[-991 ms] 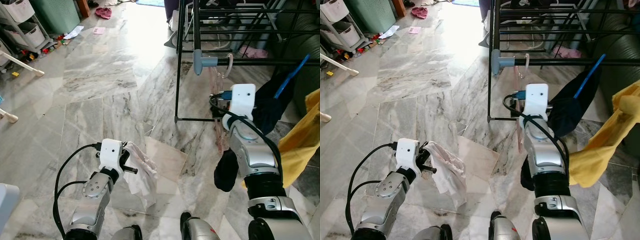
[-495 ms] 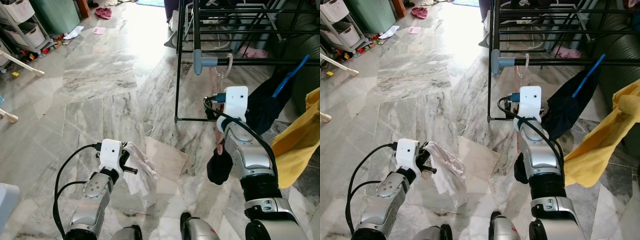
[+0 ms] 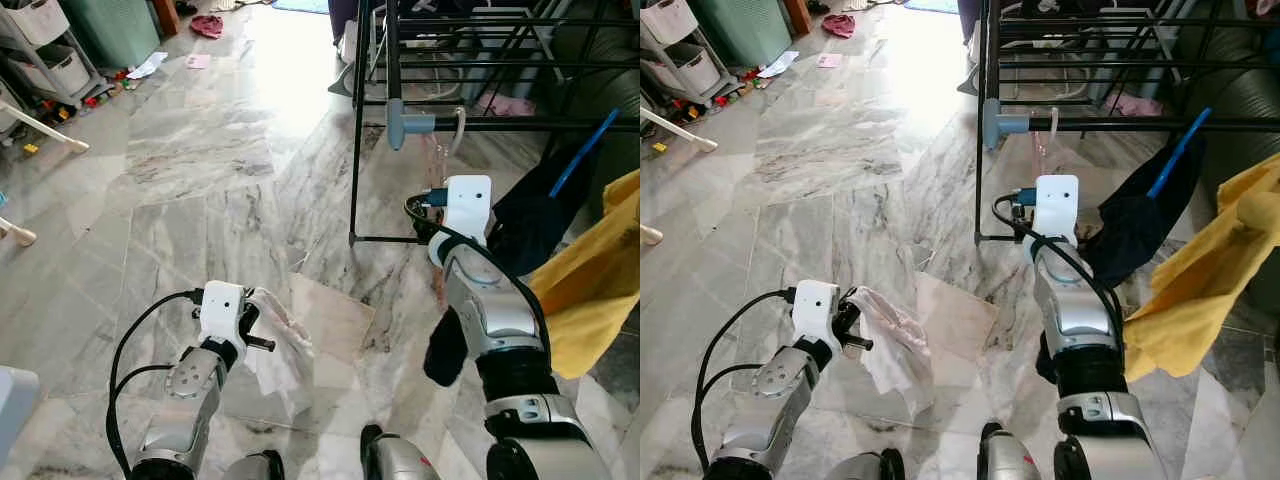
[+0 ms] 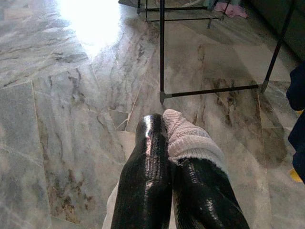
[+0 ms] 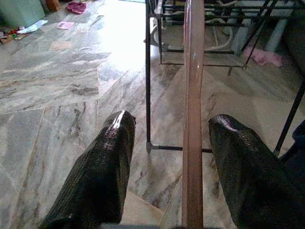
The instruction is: Hang hanger
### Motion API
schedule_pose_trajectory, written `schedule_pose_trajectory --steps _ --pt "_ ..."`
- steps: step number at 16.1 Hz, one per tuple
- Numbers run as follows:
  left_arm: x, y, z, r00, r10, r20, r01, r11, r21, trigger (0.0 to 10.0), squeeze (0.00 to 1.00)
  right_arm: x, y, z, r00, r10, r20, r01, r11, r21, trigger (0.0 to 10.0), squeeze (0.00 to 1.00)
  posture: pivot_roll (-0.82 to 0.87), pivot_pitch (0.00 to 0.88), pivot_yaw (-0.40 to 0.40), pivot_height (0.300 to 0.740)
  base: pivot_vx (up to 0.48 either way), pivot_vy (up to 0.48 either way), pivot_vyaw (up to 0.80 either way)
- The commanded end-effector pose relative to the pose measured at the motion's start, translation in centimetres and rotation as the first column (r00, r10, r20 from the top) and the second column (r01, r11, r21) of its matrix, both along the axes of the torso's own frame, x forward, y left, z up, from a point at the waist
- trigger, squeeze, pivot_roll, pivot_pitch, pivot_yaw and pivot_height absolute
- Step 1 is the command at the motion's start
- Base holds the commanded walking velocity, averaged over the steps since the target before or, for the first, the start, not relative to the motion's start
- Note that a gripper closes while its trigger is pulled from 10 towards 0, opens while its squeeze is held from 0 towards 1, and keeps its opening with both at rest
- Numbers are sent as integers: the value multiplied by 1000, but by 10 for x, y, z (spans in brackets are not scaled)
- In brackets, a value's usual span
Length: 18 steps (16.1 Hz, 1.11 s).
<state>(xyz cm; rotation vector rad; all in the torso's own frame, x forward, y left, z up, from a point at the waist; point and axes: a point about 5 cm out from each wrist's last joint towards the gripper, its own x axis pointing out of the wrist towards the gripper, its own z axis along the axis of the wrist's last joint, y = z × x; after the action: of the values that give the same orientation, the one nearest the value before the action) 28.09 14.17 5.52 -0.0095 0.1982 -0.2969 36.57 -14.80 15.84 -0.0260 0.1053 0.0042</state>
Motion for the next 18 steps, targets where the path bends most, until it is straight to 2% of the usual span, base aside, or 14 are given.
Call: schedule_pose_trajectory --steps 1,5,18 --pt "-4 2 -5 1000 -2 -22 2 1000 14 10000 0 0 2 -5 999 -8 -35 8 1000 8 0 0 -74 220 69 740 0 0 0" --pt "-5 1 -6 999 -5 -31 6 1000 16 10000 0 -2 -1 -12 996 -48 -79 48 999 -2 0 0 -77 223 71 740 0 0 0" --pt "-4 -3 -8 999 -10 -44 11 1000 19 10000 0 -1 -12 -12 993 -85 -80 82 995 -51 0 0 -82 217 66 740 0 0 0"
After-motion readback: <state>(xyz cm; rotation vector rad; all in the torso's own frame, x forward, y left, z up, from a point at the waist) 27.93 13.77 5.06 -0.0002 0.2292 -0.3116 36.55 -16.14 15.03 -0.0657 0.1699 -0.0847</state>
